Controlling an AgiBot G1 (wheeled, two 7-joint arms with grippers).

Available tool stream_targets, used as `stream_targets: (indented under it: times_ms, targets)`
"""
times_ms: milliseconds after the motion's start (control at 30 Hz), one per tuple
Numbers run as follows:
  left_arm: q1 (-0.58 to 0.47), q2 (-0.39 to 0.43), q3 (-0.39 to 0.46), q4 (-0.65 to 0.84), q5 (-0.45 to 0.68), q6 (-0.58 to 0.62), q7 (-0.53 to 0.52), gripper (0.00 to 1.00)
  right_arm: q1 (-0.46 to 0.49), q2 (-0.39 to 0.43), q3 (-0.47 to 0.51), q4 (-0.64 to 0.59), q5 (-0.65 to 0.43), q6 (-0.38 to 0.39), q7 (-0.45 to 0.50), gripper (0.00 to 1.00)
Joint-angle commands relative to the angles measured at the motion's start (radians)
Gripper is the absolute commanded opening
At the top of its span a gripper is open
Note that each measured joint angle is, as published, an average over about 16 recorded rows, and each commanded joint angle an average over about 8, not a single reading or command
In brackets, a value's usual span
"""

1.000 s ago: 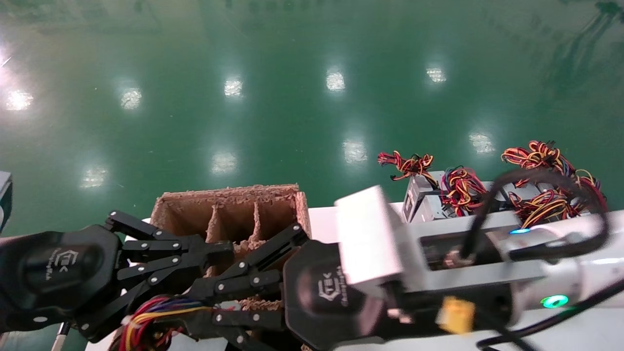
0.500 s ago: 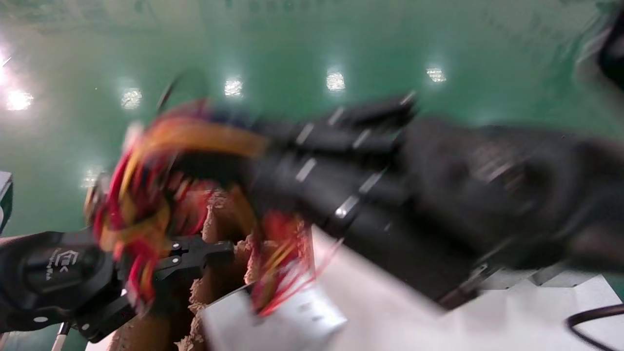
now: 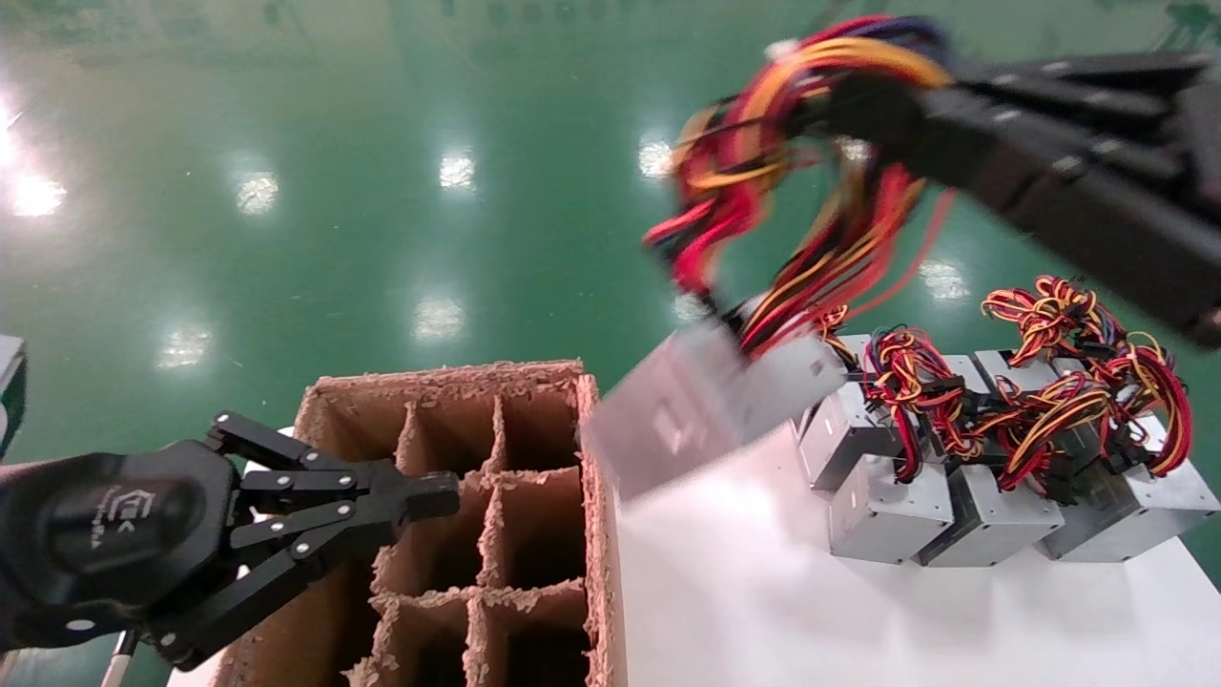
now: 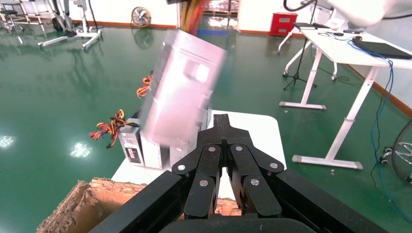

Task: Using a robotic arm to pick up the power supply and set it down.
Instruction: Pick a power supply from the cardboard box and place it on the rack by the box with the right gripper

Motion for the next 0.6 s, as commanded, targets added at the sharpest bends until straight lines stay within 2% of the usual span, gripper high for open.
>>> stream_targets:
  times_ms: [33,400,500,600]
  targets:
    - [0.0,0.0,0.0,0.0,0.0,0.0,0.0,0.0,-0.016,0.049,0.021,-0.002,-0.001,0.016,-0.003,0.0]
    - [0.0,0.0,0.0,0.0,0.0,0.0,0.0,0.0,-0.14,0.31,0.121,-0.062,0.004,0.109,-0.005,0.0]
    - [0.0,0.0,0.0,0.0,0.0,0.0,0.0,0.0,-0.194,0.37,0.136,-0.106,0.025,0.113,0.001,0.0]
    - [0.0,0.0,0.0,0.0,0.0,0.0,0.0,0.0,-0.247,0.42,0.14,-0.164,0.053,0.085,0.0,0.0]
